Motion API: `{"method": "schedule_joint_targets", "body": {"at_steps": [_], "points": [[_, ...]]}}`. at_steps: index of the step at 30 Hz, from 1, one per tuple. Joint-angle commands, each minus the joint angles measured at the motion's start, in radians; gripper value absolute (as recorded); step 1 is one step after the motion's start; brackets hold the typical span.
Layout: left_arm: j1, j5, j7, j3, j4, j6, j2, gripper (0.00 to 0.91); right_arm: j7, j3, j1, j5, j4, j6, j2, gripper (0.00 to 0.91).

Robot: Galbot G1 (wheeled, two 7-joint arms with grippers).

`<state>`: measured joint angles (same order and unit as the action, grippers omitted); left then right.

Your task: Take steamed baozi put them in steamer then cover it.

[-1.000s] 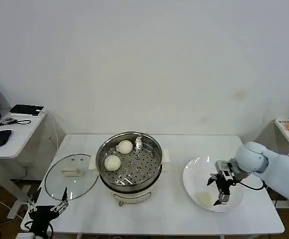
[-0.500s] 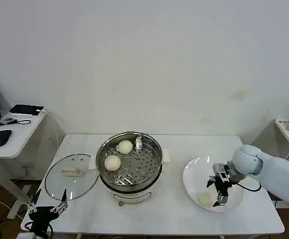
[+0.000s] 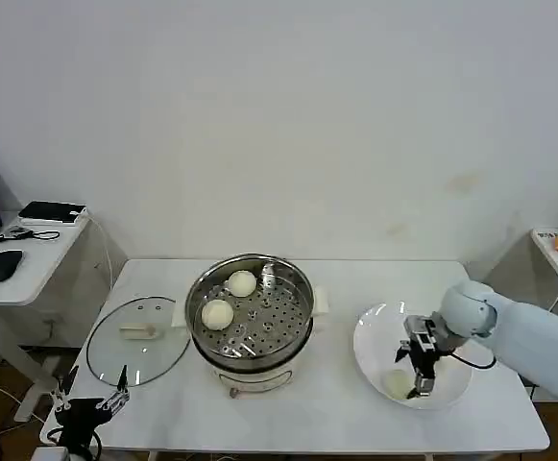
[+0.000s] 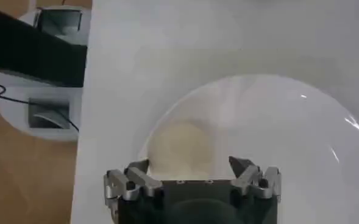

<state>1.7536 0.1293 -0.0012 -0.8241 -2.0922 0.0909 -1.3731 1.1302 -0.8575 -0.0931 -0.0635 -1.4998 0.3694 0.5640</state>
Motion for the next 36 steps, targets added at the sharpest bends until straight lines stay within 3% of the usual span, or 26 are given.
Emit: {"method": "schedule_joint_targets", "body": {"at_steps": [1, 4, 6, 8, 13, 28, 36], "points": [[-0.004, 0.001, 0.001, 0.001, 0.005, 0.001, 0.001, 0.907, 0.001, -0.004, -0.001, 0.002, 0.008, -0.001, 0.01, 0.907], [-0.006, 0.001, 0.001, 0.001, 0.009, 0.001, 0.002, 0.907, 0.001, -0.005, 0.0, 0.002, 0.015, -0.002, 0.017, 0.897], [-0.007, 0.002, 0.001, 0.0, 0.012, 0.001, 0.003, 0.907, 0.001, -0.007, 0.0, 0.002, 0.018, -0.002, 0.023, 0.786], [-0.008, 0.002, 0.001, -0.001, 0.014, 0.001, 0.003, 0.907, 0.001, -0.009, 0.0, 0.002, 0.022, -0.003, 0.027, 0.736], [-0.012, 0.003, 0.001, -0.003, 0.019, 0.001, 0.006, 0.907, 0.007, -0.009, 0.001, 0.002, 0.024, -0.006, 0.032, 0.675], [-0.028, 0.005, 0.002, 0.001, 0.025, 0.002, 0.005, 0.907, 0.041, 0.029, 0.055, -0.016, -0.014, -0.042, -0.022, 0.665], [-0.035, 0.018, 0.002, -0.002, 0.012, 0.003, 0.008, 0.907, 0.082, -0.04, 0.33, -0.1, -0.075, -0.049, -0.032, 0.665]]}}
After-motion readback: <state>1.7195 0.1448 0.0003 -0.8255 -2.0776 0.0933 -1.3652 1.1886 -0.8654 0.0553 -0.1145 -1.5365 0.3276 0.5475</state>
